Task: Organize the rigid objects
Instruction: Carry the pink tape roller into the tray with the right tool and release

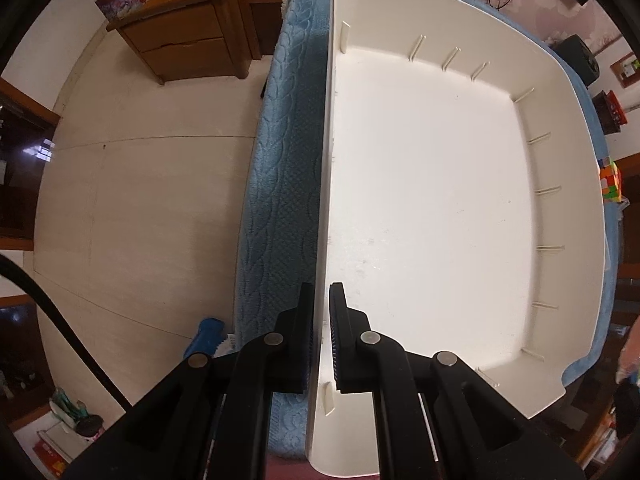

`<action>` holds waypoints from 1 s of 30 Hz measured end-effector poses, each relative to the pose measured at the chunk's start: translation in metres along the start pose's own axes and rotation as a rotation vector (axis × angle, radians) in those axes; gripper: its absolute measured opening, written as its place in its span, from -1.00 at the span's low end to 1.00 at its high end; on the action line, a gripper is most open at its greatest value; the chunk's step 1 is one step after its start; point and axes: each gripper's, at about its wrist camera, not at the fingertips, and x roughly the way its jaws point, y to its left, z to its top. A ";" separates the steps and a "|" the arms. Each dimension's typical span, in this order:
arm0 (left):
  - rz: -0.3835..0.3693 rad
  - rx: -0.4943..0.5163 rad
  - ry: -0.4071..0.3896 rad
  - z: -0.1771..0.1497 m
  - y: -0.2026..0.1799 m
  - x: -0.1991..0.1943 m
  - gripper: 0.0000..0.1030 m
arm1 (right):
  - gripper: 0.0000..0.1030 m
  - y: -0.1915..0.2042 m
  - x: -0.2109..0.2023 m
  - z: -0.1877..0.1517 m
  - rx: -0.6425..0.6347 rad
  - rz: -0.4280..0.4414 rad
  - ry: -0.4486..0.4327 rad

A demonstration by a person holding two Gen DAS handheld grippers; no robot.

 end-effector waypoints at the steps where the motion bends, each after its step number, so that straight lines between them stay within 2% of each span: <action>1: 0.005 -0.002 -0.002 0.000 0.000 0.000 -0.86 | -0.04 0.004 0.002 -0.001 -0.023 0.006 0.012; 9: 0.041 -0.027 0.000 -0.003 -0.005 0.001 -0.86 | -0.04 0.066 0.040 -0.015 -0.329 -0.001 0.176; 14: 0.048 -0.050 -0.001 -0.003 -0.007 0.000 -0.85 | -0.04 0.090 0.065 -0.023 -0.450 -0.022 0.259; 22: 0.056 -0.062 0.000 -0.001 -0.002 -0.003 -0.85 | -0.04 0.106 0.094 -0.038 -0.520 -0.069 0.379; 30: 0.066 -0.049 -0.009 -0.006 -0.008 -0.001 -0.81 | 0.00 0.102 0.104 -0.041 -0.499 -0.093 0.425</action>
